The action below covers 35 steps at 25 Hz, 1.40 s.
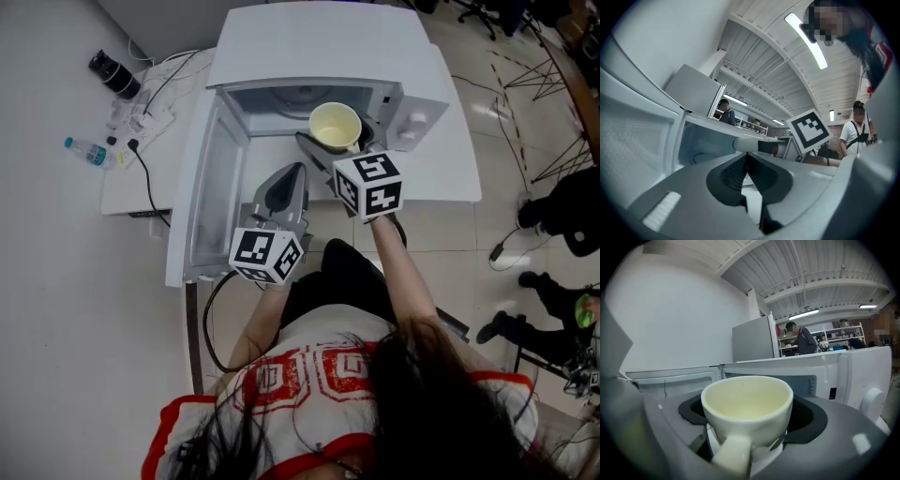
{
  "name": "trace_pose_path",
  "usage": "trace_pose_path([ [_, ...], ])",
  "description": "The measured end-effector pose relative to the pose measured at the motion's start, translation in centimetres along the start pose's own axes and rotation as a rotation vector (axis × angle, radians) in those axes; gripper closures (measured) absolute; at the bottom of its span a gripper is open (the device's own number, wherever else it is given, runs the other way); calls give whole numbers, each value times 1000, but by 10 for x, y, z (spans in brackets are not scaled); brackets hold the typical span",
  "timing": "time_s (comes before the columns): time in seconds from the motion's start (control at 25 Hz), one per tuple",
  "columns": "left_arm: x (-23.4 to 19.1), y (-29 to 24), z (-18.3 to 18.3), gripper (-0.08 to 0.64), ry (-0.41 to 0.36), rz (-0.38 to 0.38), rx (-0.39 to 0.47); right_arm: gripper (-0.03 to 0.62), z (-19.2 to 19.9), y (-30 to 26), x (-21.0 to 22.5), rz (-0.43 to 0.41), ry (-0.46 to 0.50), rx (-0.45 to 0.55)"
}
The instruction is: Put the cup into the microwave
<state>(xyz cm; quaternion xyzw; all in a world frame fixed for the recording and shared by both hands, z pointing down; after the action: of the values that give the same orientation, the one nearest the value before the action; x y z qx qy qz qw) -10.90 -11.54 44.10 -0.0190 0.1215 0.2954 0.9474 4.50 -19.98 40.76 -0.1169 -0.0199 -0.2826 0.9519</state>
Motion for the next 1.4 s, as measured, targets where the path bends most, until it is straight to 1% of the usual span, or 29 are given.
trace_pose_path([
  [0.32,-9,1,20,561,2,-32,19,127,25,-38,11,1,-5,-14],
  [0.56,-11,1,37,561,5,-39,18,127,39,-60,18,32,-10,10],
  [0.8,-12,-1,46,561,5,-38,17,127,52,-74,19,35,-5,-1],
  [1.08,-14,-1,52,561,2,-42,20,127,53,-90,26,57,36,13],
  [1.4,-12,1,53,561,-1,-37,25,127,51,-112,40,94,62,6],
])
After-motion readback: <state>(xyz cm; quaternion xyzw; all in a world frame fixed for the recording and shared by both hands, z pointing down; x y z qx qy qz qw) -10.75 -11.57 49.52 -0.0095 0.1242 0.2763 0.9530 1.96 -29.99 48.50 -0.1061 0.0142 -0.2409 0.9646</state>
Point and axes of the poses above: the fingertips, and each gripper's own axes: y backward along the fingers, x to its right, z out of its underside, the point moved 10 cm from there along y, backward along the fingers, and after that the axes turned 1 degree about -y, right-handed, at the moved point
